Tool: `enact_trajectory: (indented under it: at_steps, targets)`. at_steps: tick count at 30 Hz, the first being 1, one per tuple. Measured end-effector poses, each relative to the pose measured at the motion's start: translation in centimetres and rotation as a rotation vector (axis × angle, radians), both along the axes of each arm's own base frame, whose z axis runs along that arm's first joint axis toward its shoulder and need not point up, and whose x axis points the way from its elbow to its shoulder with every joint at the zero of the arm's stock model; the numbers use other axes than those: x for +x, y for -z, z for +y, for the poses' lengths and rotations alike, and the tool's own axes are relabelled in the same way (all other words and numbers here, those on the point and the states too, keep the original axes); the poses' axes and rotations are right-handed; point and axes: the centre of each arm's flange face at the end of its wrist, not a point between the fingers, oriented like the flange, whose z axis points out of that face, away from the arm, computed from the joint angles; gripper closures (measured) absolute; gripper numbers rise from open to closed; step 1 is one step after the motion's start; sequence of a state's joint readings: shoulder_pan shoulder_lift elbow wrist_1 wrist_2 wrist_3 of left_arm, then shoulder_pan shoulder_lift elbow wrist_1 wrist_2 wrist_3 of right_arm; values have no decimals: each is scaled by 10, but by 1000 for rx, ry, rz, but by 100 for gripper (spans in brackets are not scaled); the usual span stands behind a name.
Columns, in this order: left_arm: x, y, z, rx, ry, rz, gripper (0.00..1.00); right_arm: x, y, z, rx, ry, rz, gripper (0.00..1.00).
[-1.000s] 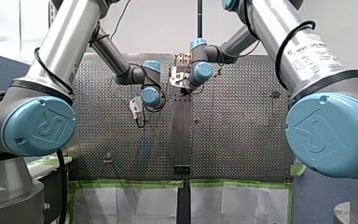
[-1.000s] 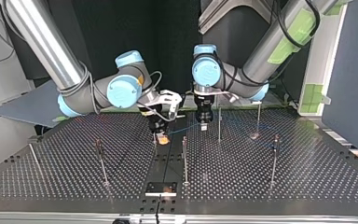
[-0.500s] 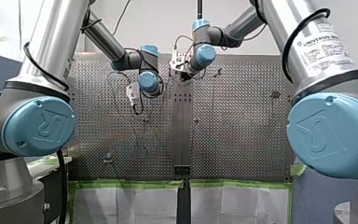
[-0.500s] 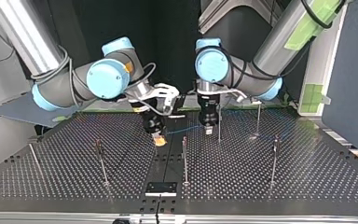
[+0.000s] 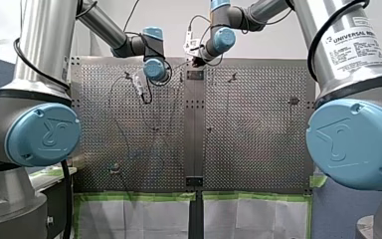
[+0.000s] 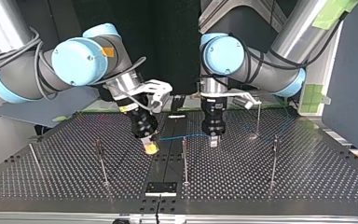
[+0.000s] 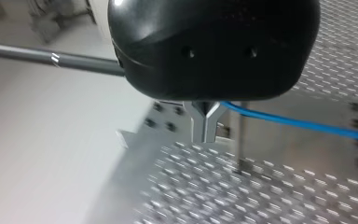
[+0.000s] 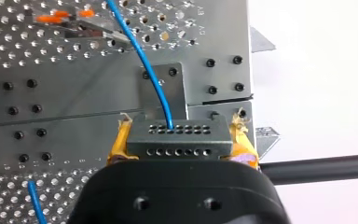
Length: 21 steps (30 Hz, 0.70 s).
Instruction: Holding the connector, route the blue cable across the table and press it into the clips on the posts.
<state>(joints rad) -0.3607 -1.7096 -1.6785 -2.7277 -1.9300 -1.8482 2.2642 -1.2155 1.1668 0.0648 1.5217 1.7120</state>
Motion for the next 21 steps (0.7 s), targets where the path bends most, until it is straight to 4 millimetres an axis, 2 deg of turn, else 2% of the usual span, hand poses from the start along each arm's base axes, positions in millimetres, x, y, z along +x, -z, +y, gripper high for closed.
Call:
enact_trajectory:
  at_steps: [5,8,15,21]
  targets:
    - [-7,-26,3,-11,30,-47,100,-3,0,-2,3,2,0,100]
    - [-11,-29,5,-10,39,-49,100,-5,6,-3,12,5,6,100]
    - [-8,-8,-2,14,74,-13,100,-10,17,-8,29,-1,19,100]
    - [4,17,-14,17,106,0,100,-10,28,-15,42,-13,30,100]
